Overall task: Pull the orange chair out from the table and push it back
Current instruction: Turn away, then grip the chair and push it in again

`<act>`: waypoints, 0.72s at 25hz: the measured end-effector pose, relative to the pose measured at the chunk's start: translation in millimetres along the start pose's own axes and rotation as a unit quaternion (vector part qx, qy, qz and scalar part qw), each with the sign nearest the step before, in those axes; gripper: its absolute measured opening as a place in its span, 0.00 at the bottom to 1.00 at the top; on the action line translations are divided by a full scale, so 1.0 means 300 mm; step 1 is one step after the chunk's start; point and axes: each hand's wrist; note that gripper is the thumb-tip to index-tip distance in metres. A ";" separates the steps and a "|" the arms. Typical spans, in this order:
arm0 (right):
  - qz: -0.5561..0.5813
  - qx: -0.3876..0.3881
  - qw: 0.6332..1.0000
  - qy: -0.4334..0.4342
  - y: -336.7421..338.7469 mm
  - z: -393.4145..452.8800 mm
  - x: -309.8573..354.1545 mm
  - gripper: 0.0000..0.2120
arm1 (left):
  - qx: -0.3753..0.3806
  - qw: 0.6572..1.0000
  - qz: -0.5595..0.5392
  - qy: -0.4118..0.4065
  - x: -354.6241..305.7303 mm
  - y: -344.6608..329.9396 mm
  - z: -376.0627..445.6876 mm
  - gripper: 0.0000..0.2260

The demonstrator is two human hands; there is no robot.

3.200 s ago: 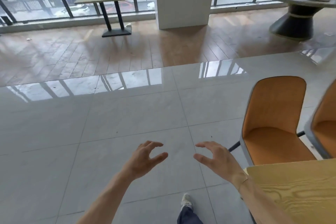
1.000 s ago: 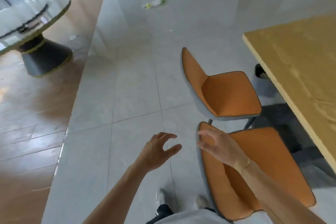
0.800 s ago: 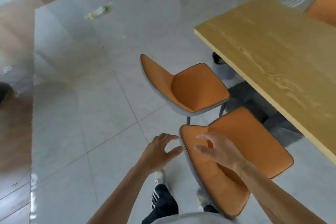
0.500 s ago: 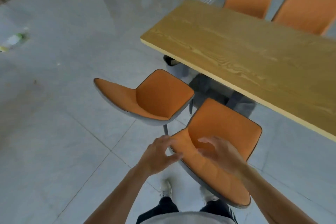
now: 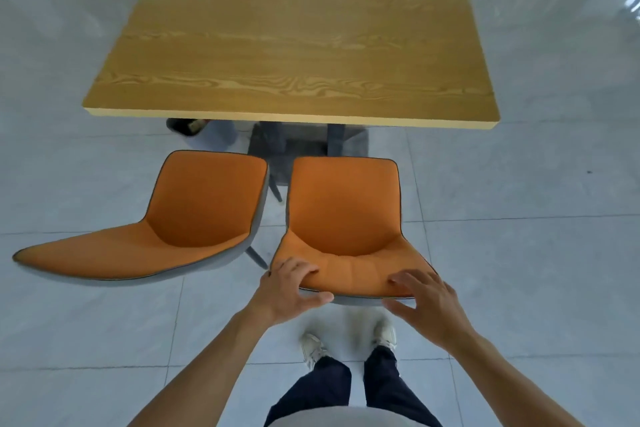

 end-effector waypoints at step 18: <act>-0.074 -0.041 0.996 -0.012 -0.095 0.095 0.027 0.42 | -0.095 0.992 0.083 -0.011 0.022 -0.093 0.076 0.39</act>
Point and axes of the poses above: each hand's wrist, its own z-axis towards the middle knuckle, its own y-axis out of the back of the hand, x = y × z, and after that the axes turned 4 degrees about y, right-handed
